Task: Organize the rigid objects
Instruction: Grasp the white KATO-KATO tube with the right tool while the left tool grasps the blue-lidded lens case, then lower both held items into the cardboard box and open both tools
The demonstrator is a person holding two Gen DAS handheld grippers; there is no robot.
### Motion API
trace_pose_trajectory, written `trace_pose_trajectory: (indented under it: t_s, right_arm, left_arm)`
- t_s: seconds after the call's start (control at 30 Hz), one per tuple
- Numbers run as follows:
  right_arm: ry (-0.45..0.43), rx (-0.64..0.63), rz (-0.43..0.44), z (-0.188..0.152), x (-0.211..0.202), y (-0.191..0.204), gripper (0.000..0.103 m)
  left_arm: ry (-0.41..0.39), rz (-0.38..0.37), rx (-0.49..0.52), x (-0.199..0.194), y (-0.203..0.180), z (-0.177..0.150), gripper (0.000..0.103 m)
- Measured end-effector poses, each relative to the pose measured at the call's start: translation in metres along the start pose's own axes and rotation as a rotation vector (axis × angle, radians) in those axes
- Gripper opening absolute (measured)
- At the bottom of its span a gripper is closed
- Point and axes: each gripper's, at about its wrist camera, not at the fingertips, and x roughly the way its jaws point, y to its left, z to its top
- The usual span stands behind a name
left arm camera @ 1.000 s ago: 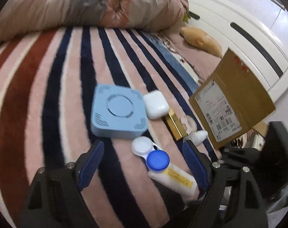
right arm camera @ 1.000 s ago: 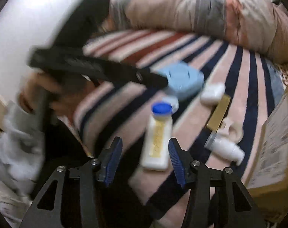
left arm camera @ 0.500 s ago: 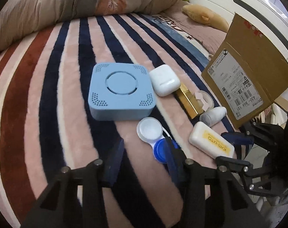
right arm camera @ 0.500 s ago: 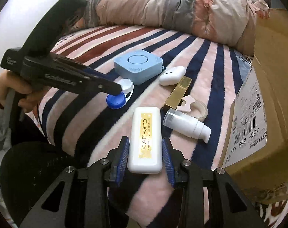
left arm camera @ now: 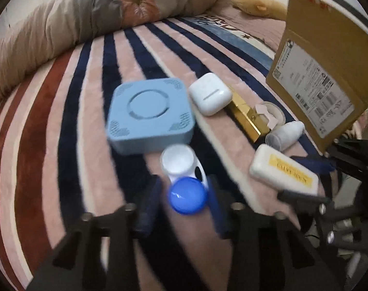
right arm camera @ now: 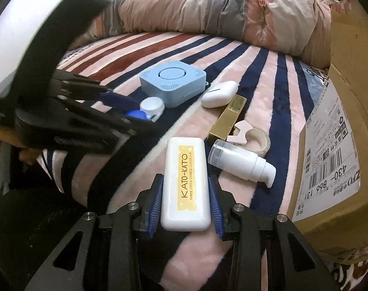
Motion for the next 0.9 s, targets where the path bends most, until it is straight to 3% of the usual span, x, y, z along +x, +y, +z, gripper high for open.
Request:
trace_pose_trajectory:
  t_s: [0.1,0.2,0.27,0.3,0.37,0.5,0.57,0.63,0.7,0.77,0.9]
  right_arm:
    - [0.002,-0.001,0.003,0.001,0.0,0.0,0.032]
    - [-0.01,-0.005,0.001,0.002,0.001,0.001,0.032]
    - [-0.014,-0.005,-0.003,0.003,0.004,0.002,0.031]
    - [-0.017,-0.003,-0.007,0.004,0.004,0.002,0.031]
    - [-0.041,-0.011,0.0,0.006,-0.005,0.008,0.031]
    - [-0.162,-0.037,0.099,0.025,-0.069,0.024,0.031]
    - [-0.25,-0.032,0.099,0.041,-0.113,0.019,0.031]
    - [-0.31,0.003,0.017,0.055,-0.15,-0.004,0.031]
    - [-0.31,0.064,-0.086,0.061,-0.168,-0.034,0.031]
    - [-0.263,0.148,-0.215,0.058,-0.172,-0.073,0.031]
    - [-0.137,0.219,-0.336,0.042,-0.147,-0.12,0.035]
  left_arm:
    - [-0.002,-0.016,-0.021,-0.001,0.007,-0.001,0.03]
    - [-0.023,-0.037,-0.044,0.003,0.005,0.002,0.044]
    - [-0.032,-0.021,-0.046,0.006,0.003,0.004,0.041]
    - [-0.032,0.001,-0.035,0.007,0.002,0.004,0.03]
    - [-0.037,0.006,-0.017,0.005,0.002,0.002,0.03]
    - [-0.041,0.001,-0.019,0.001,0.006,-0.003,0.03]
    - [-0.043,0.003,-0.013,0.001,0.006,-0.003,0.03]
    - [-0.045,0.003,-0.011,-0.001,0.005,-0.004,0.03]
    - [-0.052,-0.005,-0.01,-0.004,0.004,-0.004,0.03]
    - [-0.069,-0.018,-0.002,-0.011,0.002,-0.002,0.03]
    - [-0.178,-0.082,0.011,-0.057,-0.01,0.017,0.03]
